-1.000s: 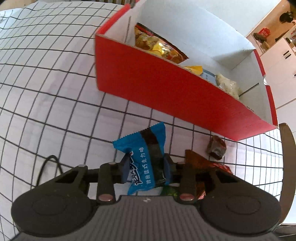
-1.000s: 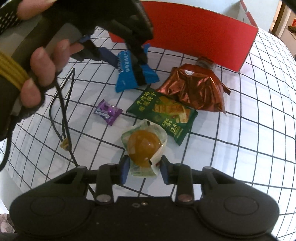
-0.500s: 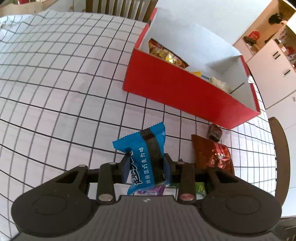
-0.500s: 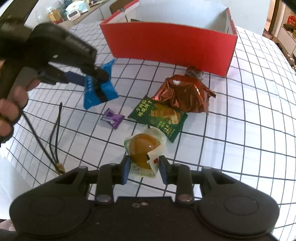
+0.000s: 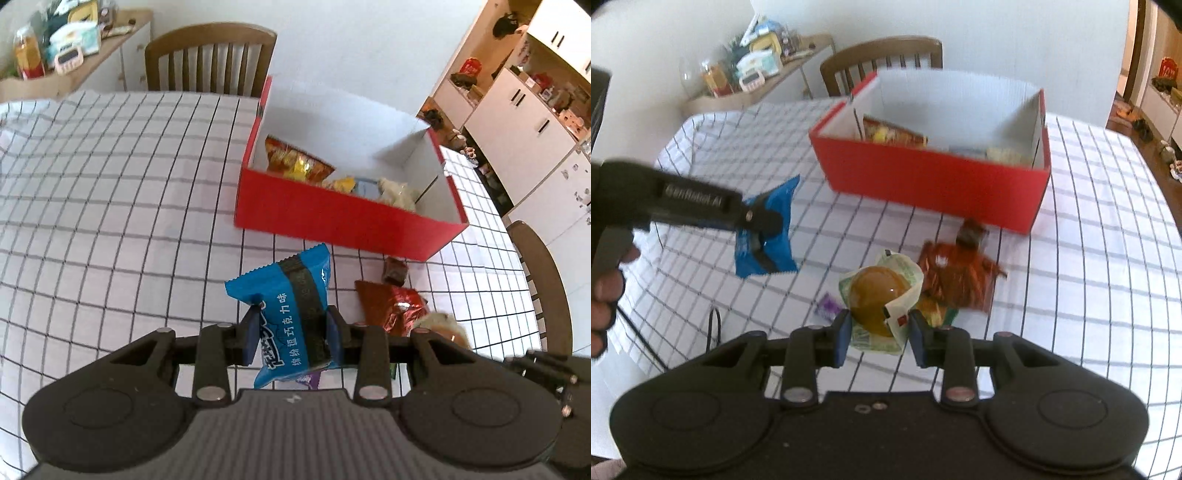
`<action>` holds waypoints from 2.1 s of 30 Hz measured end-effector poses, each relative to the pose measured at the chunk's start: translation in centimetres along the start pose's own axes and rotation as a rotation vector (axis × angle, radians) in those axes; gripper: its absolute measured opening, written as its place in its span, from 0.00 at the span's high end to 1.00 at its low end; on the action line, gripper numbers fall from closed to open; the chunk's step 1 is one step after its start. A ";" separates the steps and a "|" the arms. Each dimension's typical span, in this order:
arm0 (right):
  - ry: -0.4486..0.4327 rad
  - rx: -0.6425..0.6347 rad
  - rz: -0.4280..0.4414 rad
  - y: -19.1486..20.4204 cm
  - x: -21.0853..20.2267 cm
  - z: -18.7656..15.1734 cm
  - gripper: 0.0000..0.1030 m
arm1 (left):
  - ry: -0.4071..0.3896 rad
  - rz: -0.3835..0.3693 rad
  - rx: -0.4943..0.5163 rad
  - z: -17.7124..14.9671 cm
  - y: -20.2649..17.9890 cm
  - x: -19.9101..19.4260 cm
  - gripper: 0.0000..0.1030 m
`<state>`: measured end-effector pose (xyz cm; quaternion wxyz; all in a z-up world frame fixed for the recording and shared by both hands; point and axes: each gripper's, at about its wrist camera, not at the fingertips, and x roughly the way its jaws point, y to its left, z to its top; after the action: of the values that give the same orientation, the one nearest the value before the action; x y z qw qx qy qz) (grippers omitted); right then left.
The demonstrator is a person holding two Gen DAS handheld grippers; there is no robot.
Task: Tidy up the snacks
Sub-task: 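Carry blue wafer pack and wrapped yellow cake into the red box with both tools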
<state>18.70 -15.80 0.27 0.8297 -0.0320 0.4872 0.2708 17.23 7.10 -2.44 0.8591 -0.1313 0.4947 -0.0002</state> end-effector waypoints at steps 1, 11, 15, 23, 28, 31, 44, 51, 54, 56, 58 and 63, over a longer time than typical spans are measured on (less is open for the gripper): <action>-0.013 0.000 -0.002 -0.1 -0.3 0.6 0.69 | -0.008 0.002 0.008 0.3 -0.1 -0.3 0.65; -0.107 0.021 -0.026 -1.6 -1.5 6.2 0.69 | -0.096 0.031 0.069 5.2 -2.0 -2.5 0.65; -0.129 0.031 -0.034 -2.4 -1.3 8.2 0.69 | -0.119 0.051 0.094 7.6 -2.9 -2.5 0.65; -0.133 0.045 -0.052 -3.8 0.6 11.6 0.69 | -0.114 0.102 0.112 11.7 -4.1 -0.4 0.65; -0.117 0.055 -0.062 -4.9 2.0 13.2 0.69 | -0.097 0.122 0.113 13.7 -4.7 1.7 0.65; -0.095 0.069 -0.052 -5.5 3.3 13.8 0.69 | -0.073 0.123 0.102 14.8 -5.0 3.3 0.65; 0.002 0.146 -0.044 -9.0 8.9 14.9 0.69 | 0.022 0.181 0.107 15.9 -5.8 10.8 0.65; 0.051 0.158 -0.046 -9.6 11.5 14.9 0.69 | 0.059 0.171 0.136 15.7 -6.7 13.6 0.65; 0.075 0.159 -0.043 -9.6 12.4 14.7 0.69 | 0.068 0.183 0.146 15.8 -6.7 14.6 0.65; 0.089 0.159 -0.045 -9.7 12.8 14.4 0.69 | 0.083 0.181 0.137 15.8 -6.4 15.3 0.65; 0.102 0.157 -0.047 -9.7 13.3 14.2 0.69 | 0.085 0.174 0.133 15.7 -6.3 15.6 0.65; 0.130 0.150 -0.064 -9.7 14.0 13.7 0.69 | 0.083 0.165 0.133 15.7 -6.4 15.9 0.64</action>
<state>39.48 -13.86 -6.11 0.8045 -0.0030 0.5577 0.2044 39.53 2.43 -7.01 0.8419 -0.0328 0.5377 0.0323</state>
